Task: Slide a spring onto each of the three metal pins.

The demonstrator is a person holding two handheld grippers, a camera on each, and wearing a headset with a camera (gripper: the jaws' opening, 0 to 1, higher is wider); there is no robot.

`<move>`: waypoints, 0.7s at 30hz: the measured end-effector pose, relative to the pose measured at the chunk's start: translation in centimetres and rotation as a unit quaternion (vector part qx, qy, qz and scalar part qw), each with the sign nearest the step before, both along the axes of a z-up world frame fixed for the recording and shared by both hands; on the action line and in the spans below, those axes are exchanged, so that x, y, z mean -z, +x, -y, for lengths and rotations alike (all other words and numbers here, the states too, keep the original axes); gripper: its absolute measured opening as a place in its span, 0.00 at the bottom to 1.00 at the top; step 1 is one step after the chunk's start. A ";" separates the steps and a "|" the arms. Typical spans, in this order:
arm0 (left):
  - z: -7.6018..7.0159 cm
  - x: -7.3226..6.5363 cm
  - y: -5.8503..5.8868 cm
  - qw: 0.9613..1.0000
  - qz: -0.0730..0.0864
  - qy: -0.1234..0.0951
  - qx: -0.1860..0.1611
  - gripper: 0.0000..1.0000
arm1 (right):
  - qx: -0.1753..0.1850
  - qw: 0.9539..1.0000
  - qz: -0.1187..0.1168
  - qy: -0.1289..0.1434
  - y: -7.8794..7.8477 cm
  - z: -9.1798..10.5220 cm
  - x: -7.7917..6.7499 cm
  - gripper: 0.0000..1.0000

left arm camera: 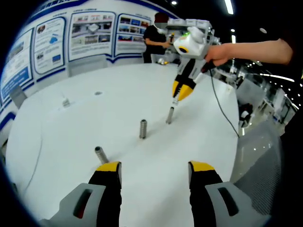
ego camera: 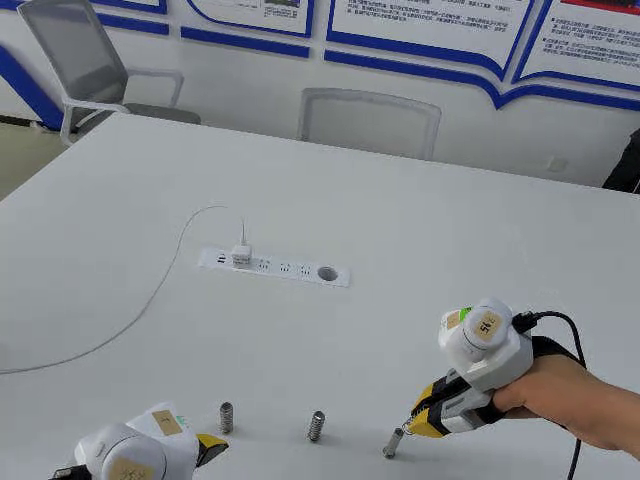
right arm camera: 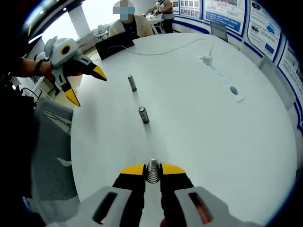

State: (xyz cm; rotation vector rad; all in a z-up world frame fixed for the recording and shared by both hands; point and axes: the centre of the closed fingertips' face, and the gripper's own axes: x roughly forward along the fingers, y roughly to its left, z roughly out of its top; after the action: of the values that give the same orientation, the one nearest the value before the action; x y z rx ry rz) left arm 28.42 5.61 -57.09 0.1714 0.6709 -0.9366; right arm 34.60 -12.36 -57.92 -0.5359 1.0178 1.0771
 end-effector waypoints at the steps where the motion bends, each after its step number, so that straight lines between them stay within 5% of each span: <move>1: 0.0 0.0 0.0 1.000 0.000 -0.001 -0.001 0.58 | -0.001 1.000 0.000 -0.001 0.0 -0.1 0.1 0.13; 21: -0.7 -0.3 -0.1 1.000 -0.005 -0.006 -0.009 0.65 | -0.028 0.999 -0.005 -0.019 0.3 -0.8 0.9 0.13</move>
State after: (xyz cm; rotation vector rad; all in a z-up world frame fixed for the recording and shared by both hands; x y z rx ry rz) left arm 28.35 6.29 -56.82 0.1499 0.6759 -0.9241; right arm 34.91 -11.60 -58.87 -0.5938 1.0385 1.1131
